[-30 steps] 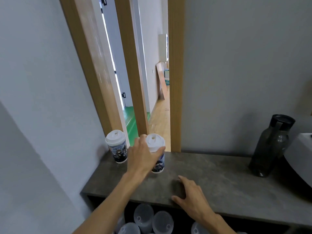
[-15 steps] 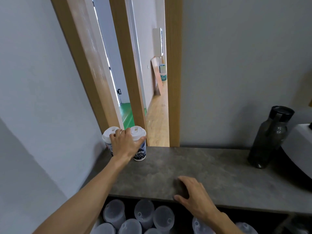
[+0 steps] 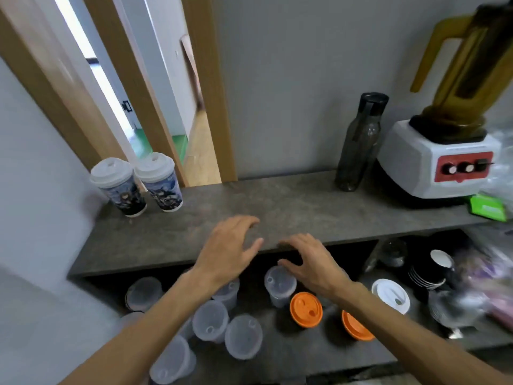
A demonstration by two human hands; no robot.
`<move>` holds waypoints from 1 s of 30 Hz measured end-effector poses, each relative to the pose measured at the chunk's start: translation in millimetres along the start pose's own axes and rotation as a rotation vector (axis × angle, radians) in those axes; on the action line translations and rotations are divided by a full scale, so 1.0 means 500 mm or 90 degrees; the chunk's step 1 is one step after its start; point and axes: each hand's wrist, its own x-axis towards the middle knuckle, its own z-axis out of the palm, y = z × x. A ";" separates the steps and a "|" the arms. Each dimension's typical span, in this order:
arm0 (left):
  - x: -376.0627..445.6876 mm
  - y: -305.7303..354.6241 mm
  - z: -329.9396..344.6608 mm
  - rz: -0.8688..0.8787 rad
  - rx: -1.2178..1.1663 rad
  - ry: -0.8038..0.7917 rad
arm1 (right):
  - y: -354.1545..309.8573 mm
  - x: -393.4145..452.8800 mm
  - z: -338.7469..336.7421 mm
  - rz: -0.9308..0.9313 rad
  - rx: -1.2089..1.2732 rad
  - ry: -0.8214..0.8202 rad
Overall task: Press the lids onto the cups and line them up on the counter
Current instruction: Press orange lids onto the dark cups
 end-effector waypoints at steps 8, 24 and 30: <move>-0.104 0.133 0.327 0.069 0.091 -0.367 | 0.184 -0.231 0.028 0.213 -0.060 -0.012; -0.124 0.165 0.467 0.068 0.354 -0.456 | 0.311 -0.307 0.171 0.211 -0.299 -0.192; -0.124 0.178 0.308 0.110 0.227 -0.317 | 0.287 -0.289 0.147 0.156 -0.328 -0.208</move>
